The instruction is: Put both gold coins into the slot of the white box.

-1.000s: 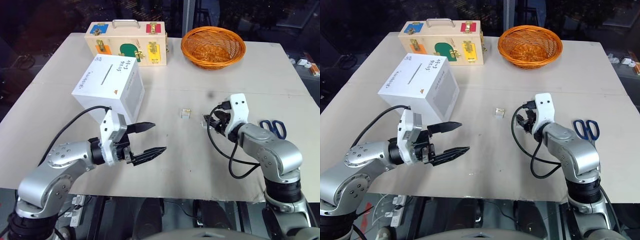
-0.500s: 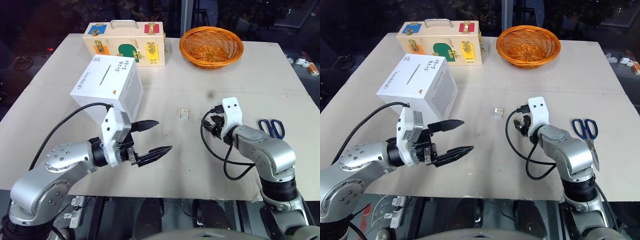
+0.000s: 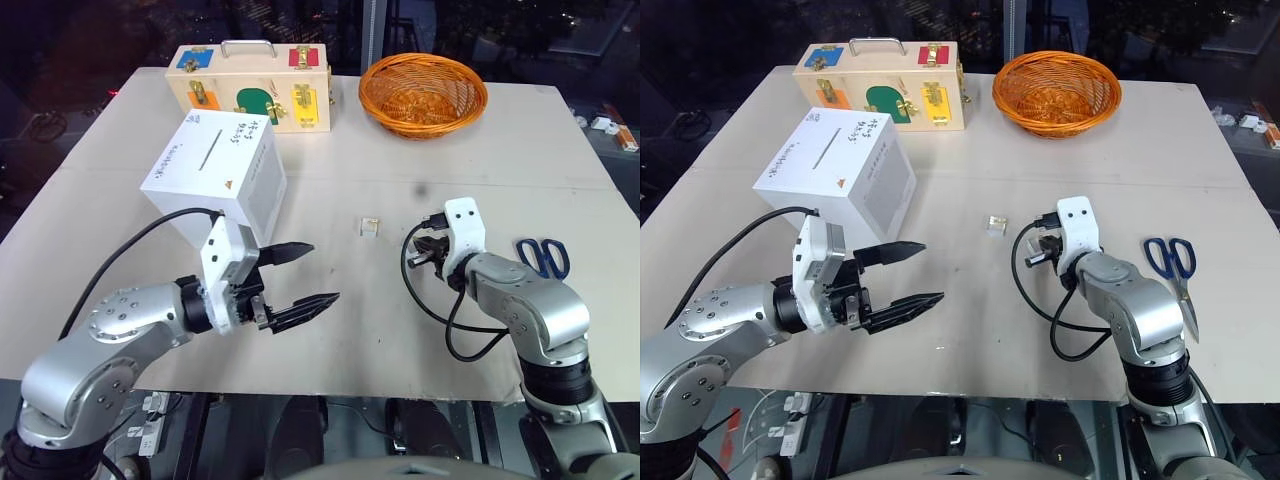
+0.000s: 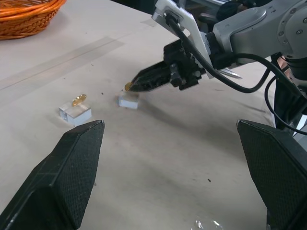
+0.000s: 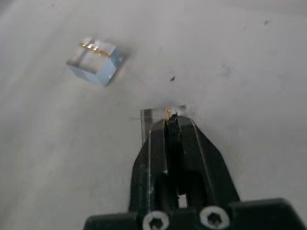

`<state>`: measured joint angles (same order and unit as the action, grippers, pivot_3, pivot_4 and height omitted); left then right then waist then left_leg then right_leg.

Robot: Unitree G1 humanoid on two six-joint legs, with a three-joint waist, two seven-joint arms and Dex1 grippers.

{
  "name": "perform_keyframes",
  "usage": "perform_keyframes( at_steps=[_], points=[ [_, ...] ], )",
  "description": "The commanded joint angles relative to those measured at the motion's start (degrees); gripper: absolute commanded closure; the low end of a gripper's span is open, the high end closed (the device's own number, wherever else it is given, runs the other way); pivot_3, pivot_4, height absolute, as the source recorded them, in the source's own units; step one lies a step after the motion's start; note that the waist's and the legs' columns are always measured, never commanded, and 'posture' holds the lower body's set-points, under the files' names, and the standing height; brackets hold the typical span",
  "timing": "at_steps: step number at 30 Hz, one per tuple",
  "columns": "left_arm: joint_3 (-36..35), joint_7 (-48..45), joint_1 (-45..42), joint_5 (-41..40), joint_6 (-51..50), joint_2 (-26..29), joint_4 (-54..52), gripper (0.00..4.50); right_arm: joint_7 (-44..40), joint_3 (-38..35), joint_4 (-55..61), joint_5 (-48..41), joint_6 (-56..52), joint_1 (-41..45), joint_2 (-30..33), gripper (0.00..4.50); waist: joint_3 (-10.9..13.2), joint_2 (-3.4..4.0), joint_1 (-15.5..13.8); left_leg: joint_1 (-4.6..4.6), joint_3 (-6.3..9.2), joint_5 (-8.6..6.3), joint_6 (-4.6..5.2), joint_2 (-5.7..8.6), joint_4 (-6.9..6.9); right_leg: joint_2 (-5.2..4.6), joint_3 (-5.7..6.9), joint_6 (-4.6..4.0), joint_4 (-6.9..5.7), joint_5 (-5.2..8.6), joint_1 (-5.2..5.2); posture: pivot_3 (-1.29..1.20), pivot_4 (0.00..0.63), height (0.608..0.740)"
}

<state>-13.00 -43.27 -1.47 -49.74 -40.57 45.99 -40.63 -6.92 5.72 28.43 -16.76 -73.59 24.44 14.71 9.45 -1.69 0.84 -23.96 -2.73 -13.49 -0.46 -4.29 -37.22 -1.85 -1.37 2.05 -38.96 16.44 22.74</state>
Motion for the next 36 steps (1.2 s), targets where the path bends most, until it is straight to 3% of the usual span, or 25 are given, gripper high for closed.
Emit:
perform_keyframes(
  at_steps=[1, 8, 13, 16, 18, 22, 26, 36],
  points=[
    [-1.4, 0.1, -0.9, -1.0, 0.5, 0.6, -0.8, 0.0, -0.2, -0.6, 2.0, 0.0, -0.7, -0.2, 0.0, 4.47, 0.0, 0.0, 0.0, 0.0, 0.0, 0.0, 0.0, 0.0, 0.0, 0.0, 0.0, 0.0, 0.0, 0.0, 0.0, 0.0, 0.15, 0.726],
    [-1.4, 1.9, -2.5, -5.4, -2.2, -0.2, -0.1, 0.0, -2.2, -3.1, 4.2, -1.5, 0.7, -0.5, 0.1, 4.47, 0.0, 0.0, 0.0, 0.0, 0.0, 0.0, 0.0, 0.0, 0.0, 0.0, 0.0, 0.0, 0.01, 0.0, 0.0, 0.0, 0.15, 0.726],
    [-0.3, 4.2, -7.7, -12.2, -6.7, -0.8, 4.3, 0.0, -11.7, -11.5, 10.7, -12.9, 3.0, -1.2, -0.3, 4.47, 0.0, 0.01, -0.1, -0.02, 0.06, 0.0, 0.0, 0.0, 0.0, 0.0, 0.06, 0.01, 0.01, 0.0, -0.01, 0.0, 0.15, 0.726],
    [1.6, 2.9, -11.9, -13.7, -7.7, -1.4, 7.3, 0.8, -15.9, -20.4, 12.5, -24.7, -1.1, 0.1, -2.4, 4.5, 0.0, 0.0, -0.1, -0.01, 0.07, 0.0, 0.0, 0.0, 0.0, 0.0, 0.06, 0.01, 0.0, 0.0, -0.02, 0.0, 0.15, 0.726],
    [2.8, 2.4, -14.5, -13.8, -8.0, -2.1, 9.0, 1.73, -16.5, -24.7, 12.5, -30.9, -3.5, 1.2, -3.0, 4.5, 0.0, 0.0, -0.1, -0.01, 0.08, 0.0, 0.0, 0.0, 0.0, 0.01, 0.08, 0.01, 0.0, 0.0, -0.03, 0.0, 0.15, 0.726],
    [5.0, 1.2, -20.9, -15.9, -9.7, -4.4, 13.5, 1.73, -15.2, -29.8, 11.6, -42.9, -7.2, 3.1, -2.2, 4.5, 0.0, 0.0, -0.1, -0.01, 0.07, 0.0, 0.0, 0.0, -0.01, 0.01, 0.09, 0.0, 0.0, 0.0, -0.04, 0.0, 0.15, 0.726],
    [6.1, -0.7, -26.3, -18.8, -12.9, -5.6, 17.5, 2.85, -9.9, -31.6, 10.1, -54.4, -6.2, 4.0, -0.8, 4.5, 0.0, 0.0, 0.2, -0.01, 0.08, 0.0, 0.01, 0.0, -0.01, 0.02, 0.08, 0.0, 0.0, 0.0, -0.04, 0.0, 0.15, 0.726],
    [5.3, -5.6, -27.7, -21.7, -16.1, -4.8, 17.7, 2.85, -1.1, -24.6, 9.1, -72.1, 3.6, 2.2, 9.9, 4.5, 0.0, 0.0, 0.3, -0.02, 0.04, 0.0, 0.01, 0.0, -0.01, 0.02, 0.02, 0.01, 0.02, 0.0, -0.03, 0.0, 0.15, 0.726]
  ],
)
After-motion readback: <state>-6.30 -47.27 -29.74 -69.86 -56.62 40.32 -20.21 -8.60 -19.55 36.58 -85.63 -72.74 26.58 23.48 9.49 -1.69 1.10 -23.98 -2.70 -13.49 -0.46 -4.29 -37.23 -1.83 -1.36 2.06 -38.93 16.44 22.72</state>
